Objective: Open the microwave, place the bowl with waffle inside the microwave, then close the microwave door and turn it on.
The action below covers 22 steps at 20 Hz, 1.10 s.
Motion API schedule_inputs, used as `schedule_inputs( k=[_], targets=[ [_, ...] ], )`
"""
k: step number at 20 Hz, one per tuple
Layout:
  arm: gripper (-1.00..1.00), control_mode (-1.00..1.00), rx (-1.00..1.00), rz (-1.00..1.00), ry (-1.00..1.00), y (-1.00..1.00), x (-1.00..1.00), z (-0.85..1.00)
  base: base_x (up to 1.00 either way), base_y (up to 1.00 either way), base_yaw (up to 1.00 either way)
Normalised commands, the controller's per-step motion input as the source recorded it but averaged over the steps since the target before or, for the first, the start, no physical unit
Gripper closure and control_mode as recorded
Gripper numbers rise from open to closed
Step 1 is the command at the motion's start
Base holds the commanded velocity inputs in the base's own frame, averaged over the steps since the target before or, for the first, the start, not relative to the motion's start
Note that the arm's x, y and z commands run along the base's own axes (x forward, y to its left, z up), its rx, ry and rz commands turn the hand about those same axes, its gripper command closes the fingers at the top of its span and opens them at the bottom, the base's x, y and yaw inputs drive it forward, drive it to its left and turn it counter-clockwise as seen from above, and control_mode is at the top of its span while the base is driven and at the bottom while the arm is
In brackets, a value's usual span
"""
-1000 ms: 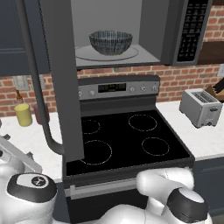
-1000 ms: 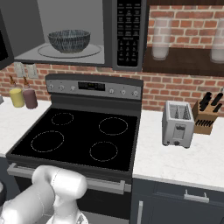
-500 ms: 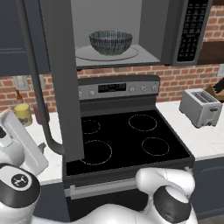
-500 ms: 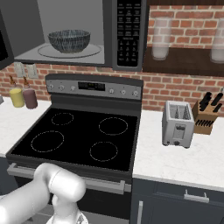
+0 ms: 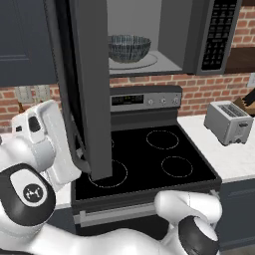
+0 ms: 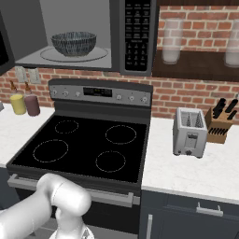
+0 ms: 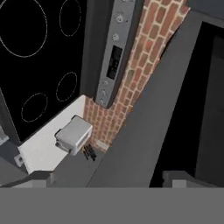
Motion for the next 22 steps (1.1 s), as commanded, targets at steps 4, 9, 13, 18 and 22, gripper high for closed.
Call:
schedule_inputs(
  k=[4,9,13,18,22],
  targets=[
    [-1.0,-1.0,0.06,-0.2,-0.1,-1.0,0.0,0.53,0.0,0.0,0.0],
    [-1.0,-1.0,0.08,-0.15,-0.1,-1.0,-0.01,0.38,0.0,0.0,0.0],
    [-1.0,-1.0,0.08,-0.09,-0.01,-1.0,0.19,0.03,0.0,0.0,0.0],
    [-1.0,-1.0,0.05,-0.01,0.0,-1.0,0.87,0.0,0.0,0.0,0.0],
    [-1.0,-1.0,0.02,0.0,0.0,-0.97,1.0,0.0,0.0,0.0,0.0]
  ],
)
